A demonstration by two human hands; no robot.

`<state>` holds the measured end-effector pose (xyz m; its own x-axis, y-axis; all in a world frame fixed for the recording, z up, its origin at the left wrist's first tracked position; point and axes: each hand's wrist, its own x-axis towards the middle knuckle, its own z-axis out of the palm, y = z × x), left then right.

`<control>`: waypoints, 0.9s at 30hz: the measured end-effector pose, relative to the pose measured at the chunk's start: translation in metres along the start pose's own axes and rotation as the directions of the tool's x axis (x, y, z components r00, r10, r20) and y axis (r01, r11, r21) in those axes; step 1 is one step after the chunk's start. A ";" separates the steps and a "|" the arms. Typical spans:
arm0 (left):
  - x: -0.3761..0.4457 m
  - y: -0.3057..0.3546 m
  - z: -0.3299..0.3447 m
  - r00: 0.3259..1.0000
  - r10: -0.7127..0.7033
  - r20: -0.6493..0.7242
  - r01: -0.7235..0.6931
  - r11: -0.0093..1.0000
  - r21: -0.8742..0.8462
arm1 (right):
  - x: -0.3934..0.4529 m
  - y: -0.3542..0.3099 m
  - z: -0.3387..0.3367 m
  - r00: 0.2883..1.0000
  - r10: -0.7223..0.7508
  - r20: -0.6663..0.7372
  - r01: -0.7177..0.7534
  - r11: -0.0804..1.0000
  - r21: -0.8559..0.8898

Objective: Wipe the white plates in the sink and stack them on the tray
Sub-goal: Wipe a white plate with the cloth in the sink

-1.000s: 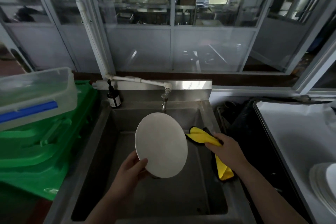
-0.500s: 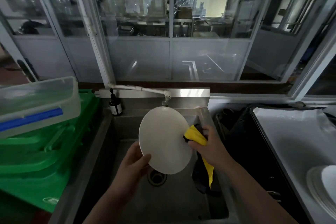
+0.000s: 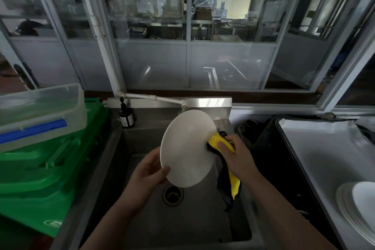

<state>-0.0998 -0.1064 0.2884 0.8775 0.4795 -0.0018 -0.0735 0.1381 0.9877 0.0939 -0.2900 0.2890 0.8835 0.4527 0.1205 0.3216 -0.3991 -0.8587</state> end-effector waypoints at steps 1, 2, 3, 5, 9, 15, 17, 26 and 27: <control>0.001 0.002 0.000 1.000 0.012 0.011 -0.012 1.000 0.013 | 0.001 -0.001 -0.001 1.000 -0.004 -0.002 0.004 1.000 -0.003; 0.002 0.003 0.000 1.000 0.023 0.021 -0.024 0.999 0.024 | 0.002 -0.001 -0.002 1.000 -0.008 -0.005 0.008 1.000 -0.008; 0.003 0.004 0.001 0.999 0.032 0.026 -0.033 0.999 0.033 | 0.003 -0.002 -0.003 1.000 -0.011 -0.010 0.011 1.000 -0.012; 0.004 0.006 0.002 0.999 0.047 0.026 -0.048 0.998 0.036 | 0.005 -0.003 -0.004 1.000 -0.013 -0.019 0.013 1.000 -0.013; 0.005 0.006 0.003 0.999 0.046 0.016 -0.046 0.999 0.020 | 0.006 -0.003 -0.004 1.000 -0.002 -0.018 0.002 1.000 -0.028; 0.004 0.004 0.004 1.000 -0.004 -0.009 0.004 1.000 -0.010 | 0.008 -0.001 0.005 1.000 0.029 -0.004 -0.029 0.996 -0.082; 0.003 0.003 0.004 1.000 -0.011 -0.003 0.011 1.000 -0.019 | 0.009 -0.002 0.008 0.999 0.038 0.004 -0.038 0.994 -0.101; 0.002 0.001 -0.001 0.998 -0.028 0.055 0.030 0.999 -0.033 | 0.021 -0.008 0.017 0.998 0.065 0.015 -0.063 0.992 -0.111; 0.003 0.002 -0.001 0.998 -0.034 0.061 0.036 0.999 -0.037 | 0.024 -0.010 0.017 0.998 0.056 0.009 -0.054 0.992 -0.112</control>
<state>-0.0980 -0.1040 0.2898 0.9066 0.4213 -0.0255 -0.0593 0.1870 0.9806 0.1059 -0.2618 0.2918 0.8970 0.4368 0.0680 0.3093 -0.5103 -0.8024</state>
